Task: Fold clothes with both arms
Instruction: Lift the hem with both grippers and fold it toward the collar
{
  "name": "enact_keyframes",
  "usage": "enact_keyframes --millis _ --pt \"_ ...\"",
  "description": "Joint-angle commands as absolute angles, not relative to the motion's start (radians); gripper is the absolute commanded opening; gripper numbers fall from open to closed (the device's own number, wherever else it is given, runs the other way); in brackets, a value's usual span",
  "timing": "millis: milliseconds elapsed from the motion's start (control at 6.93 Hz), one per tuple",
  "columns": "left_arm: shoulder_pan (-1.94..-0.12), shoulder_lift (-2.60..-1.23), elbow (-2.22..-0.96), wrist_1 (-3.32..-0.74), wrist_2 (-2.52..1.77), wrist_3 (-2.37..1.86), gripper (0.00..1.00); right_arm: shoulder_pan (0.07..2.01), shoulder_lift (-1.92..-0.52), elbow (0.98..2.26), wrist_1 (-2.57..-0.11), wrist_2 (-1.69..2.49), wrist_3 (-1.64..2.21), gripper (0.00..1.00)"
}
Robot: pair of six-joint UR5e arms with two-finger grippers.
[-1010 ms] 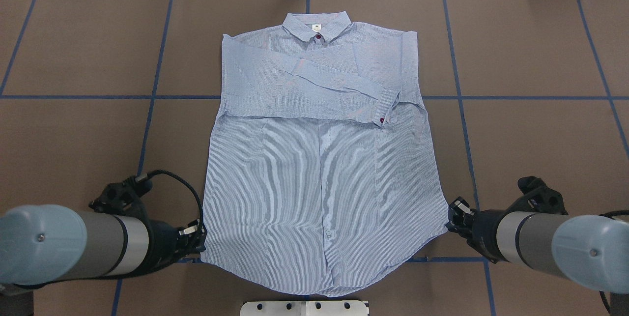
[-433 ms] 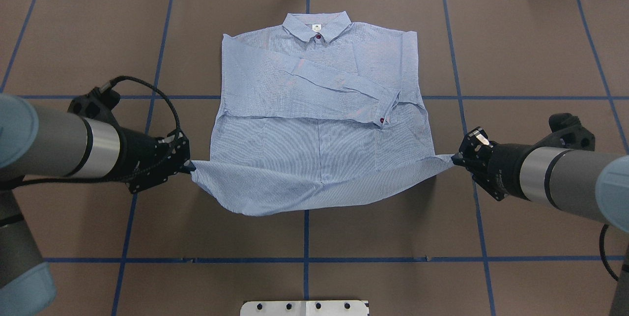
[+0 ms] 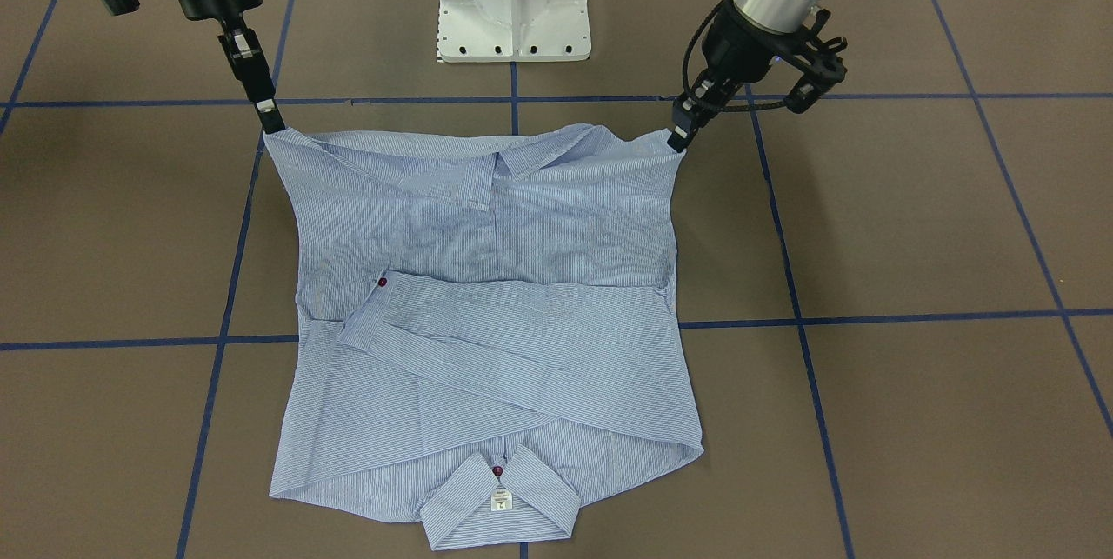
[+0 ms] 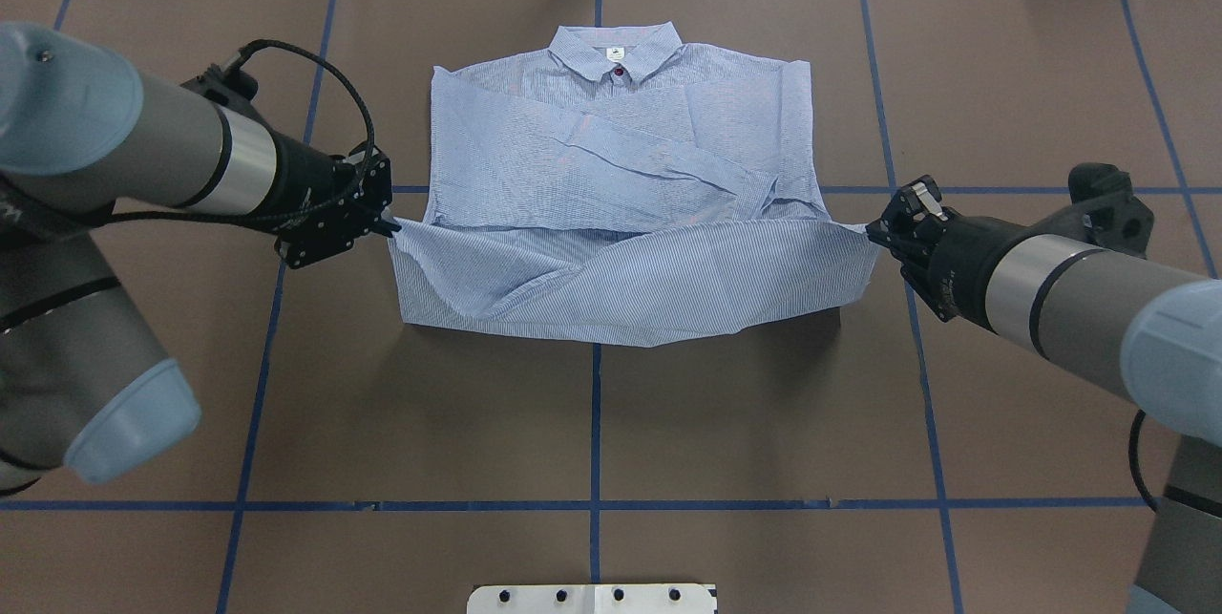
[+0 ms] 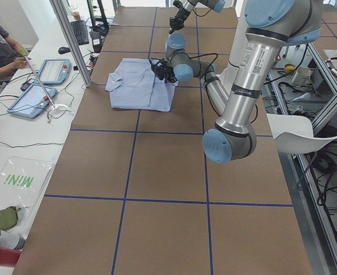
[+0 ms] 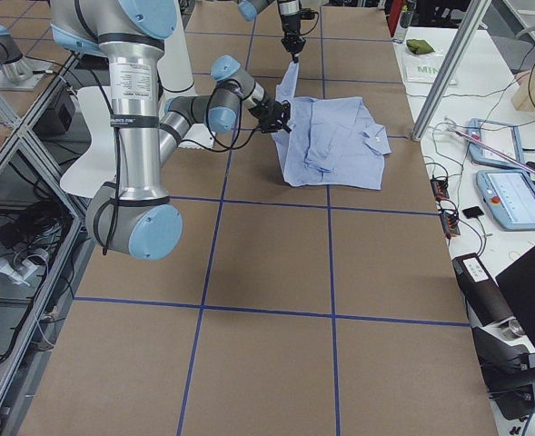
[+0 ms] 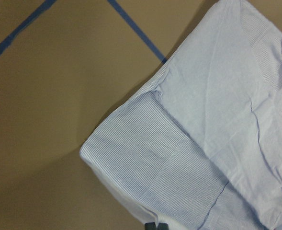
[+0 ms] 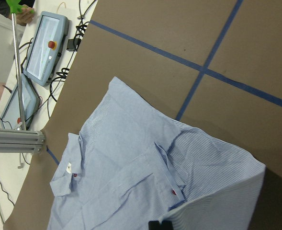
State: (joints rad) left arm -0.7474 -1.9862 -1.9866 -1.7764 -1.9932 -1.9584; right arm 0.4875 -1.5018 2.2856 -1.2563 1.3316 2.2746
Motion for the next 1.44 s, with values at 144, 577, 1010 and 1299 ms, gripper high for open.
enact_keyframes --millis 144,577,1010,1299 --pt "-0.863 -2.158 -1.711 -1.799 -1.996 -1.877 0.0 0.578 -1.347 2.133 -1.256 1.31 2.166 0.0" --pt "-0.894 -2.225 -1.461 -2.013 -1.991 -1.798 0.0 0.63 -1.232 1.941 -1.246 1.313 2.079 0.0" --pt "-0.896 -2.345 -1.145 -2.242 -1.938 -1.758 0.0 0.711 -1.139 1.733 -1.243 1.363 2.013 0.0" --pt "-0.894 -2.371 -1.053 -2.305 -1.902 -1.708 0.06 0.747 -1.076 1.61 -1.214 1.422 2.006 0.0"
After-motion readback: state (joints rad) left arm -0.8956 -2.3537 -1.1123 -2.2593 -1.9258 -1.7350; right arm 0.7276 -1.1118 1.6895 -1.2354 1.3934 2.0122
